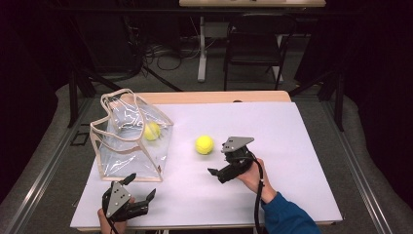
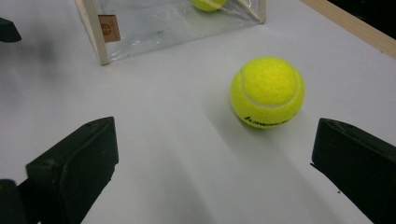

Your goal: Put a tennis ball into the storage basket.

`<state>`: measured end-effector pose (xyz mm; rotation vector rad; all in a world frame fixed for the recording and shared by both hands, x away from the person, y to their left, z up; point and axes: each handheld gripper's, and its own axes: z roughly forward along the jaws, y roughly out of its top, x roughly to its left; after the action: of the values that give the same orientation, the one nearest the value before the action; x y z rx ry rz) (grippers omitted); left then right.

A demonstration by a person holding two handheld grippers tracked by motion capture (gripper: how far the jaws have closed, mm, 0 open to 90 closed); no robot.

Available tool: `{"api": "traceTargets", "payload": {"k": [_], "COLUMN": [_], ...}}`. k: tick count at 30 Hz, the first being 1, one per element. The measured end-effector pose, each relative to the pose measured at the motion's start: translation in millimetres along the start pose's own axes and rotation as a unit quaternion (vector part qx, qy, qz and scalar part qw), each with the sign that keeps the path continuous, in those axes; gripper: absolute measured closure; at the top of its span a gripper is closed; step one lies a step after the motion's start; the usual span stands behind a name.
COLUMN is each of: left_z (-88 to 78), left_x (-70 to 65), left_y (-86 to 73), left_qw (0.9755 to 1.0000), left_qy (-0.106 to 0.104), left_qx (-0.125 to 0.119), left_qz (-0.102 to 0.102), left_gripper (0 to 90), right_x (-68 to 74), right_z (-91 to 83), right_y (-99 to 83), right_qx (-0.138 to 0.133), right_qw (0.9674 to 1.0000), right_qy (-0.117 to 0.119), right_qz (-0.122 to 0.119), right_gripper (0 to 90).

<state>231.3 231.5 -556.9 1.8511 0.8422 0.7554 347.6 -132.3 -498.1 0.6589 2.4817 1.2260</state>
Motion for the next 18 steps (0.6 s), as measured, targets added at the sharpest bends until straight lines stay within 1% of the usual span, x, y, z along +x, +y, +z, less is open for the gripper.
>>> {"api": "traceTargets", "payload": {"k": [1,4,5,6,9,14,18], "left_z": [0.6,1.1,0.5,0.4,-0.2,0.2,-0.4], "left_x": [0.1,0.2,-0.1,-0.4,-0.2,-0.1,-0.2], "left_y": [-0.3,-0.6,-0.4,-0.4,-0.3,-0.7,-0.4], "left_qw": [1.0,1.0,1.0,1.0,1.0,1.0,1.0], "left_qy": [-0.001,-0.003,-0.001,-0.002,-0.003,-0.004,-0.002], "left_qx": [0.0,-0.003,-0.004,-0.005,-0.006,-0.006,-0.007], "left_qz": [-0.001,-0.003,-0.001,-0.003,0.002,0.0,0.002], "left_gripper": [16.2,16.3,16.2,16.2,16.2,16.2,16.2], "right_x": [0.1,-1.4,-3.0,-3.5,-2.7,-3.0,-4.7], "right_z": [-1.2,-2.1,-3.8,-4.6,-6.4,-8.3,-9.4], "right_y": [-5.1,-8.9,-12.3,-14.0,-18.2,-24.1,-26.5], "right_qx": [0.001,0.002,-0.002,-0.005,-0.001,0.008,0.009], "right_qw": [1.0,0.9999,0.9998,0.9997,0.9996,0.9994,0.9992], "right_qy": [-0.002,-0.003,-0.004,-0.003,-0.007,-0.012,-0.013], "right_qz": [0.005,0.01,0.022,0.025,0.026,0.032,0.036], "right_gripper": [0.1,0.0,0.0,0.0,0.0,0.0,0.0]}}
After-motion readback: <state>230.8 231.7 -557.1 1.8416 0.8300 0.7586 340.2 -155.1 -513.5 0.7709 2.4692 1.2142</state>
